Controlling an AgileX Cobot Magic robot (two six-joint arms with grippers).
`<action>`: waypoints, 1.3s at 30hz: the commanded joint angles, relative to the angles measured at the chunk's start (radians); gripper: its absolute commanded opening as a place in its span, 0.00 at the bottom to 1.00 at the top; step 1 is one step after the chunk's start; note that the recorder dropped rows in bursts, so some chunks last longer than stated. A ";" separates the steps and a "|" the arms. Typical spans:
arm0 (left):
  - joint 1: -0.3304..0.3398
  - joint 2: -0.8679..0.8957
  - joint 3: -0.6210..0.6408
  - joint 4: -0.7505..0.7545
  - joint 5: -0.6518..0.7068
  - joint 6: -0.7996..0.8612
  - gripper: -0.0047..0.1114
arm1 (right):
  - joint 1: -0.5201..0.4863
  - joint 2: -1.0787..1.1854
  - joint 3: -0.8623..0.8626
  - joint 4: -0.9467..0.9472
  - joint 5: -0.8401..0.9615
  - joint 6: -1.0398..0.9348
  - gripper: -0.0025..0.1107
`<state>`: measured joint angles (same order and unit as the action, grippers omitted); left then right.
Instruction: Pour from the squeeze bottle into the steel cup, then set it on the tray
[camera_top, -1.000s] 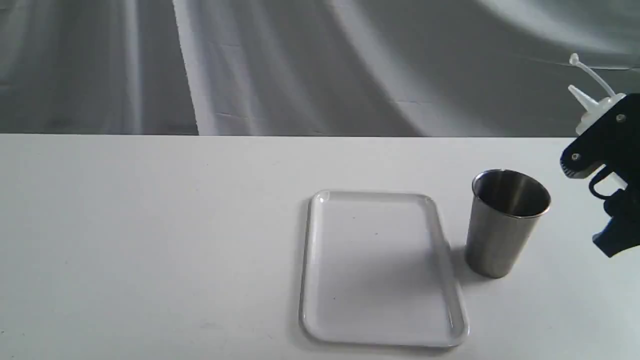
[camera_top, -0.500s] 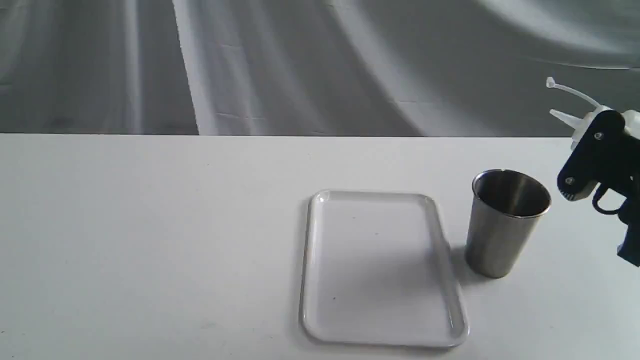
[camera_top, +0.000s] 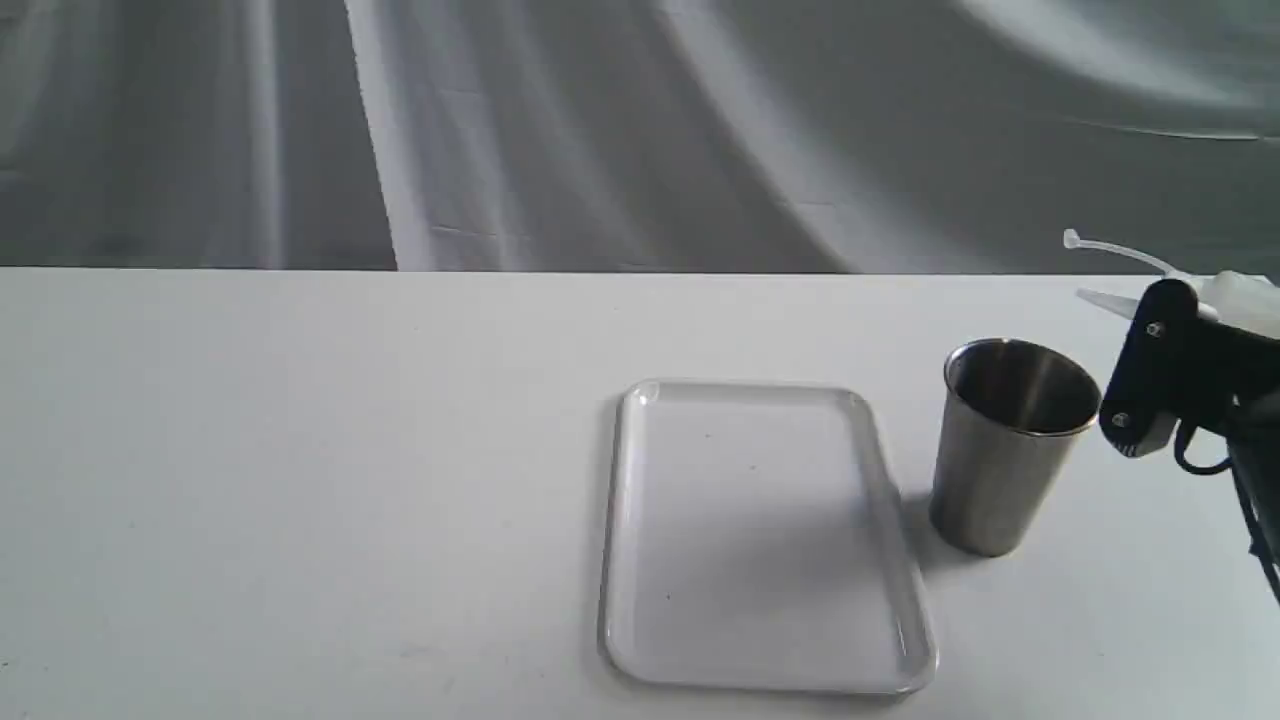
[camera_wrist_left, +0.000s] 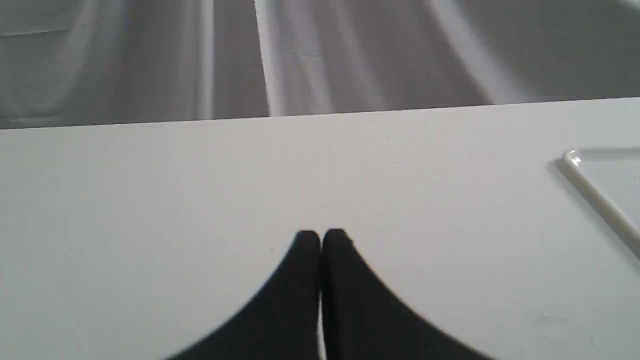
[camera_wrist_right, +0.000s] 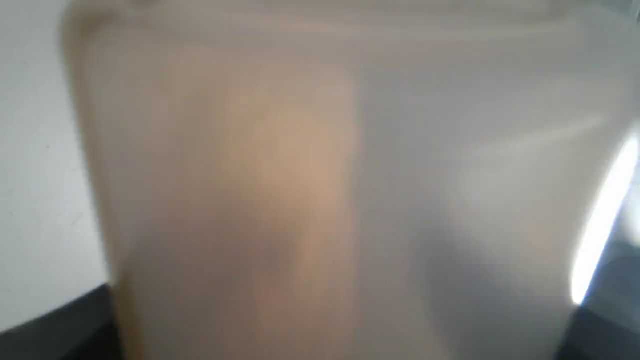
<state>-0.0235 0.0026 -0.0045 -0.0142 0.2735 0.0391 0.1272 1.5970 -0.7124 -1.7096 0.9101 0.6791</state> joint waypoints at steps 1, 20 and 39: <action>0.002 -0.003 0.004 -0.001 -0.008 -0.005 0.04 | 0.004 -0.001 0.001 -0.035 0.039 -0.049 0.02; 0.002 -0.003 0.004 -0.001 -0.008 -0.005 0.04 | 0.022 0.001 -0.092 -0.035 0.076 -0.324 0.02; 0.002 -0.003 0.004 -0.001 -0.008 -0.002 0.04 | 0.022 0.016 -0.092 -0.035 0.106 -0.449 0.02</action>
<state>-0.0235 0.0026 -0.0045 -0.0142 0.2735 0.0391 0.1481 1.6177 -0.7977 -1.7176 0.9985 0.2385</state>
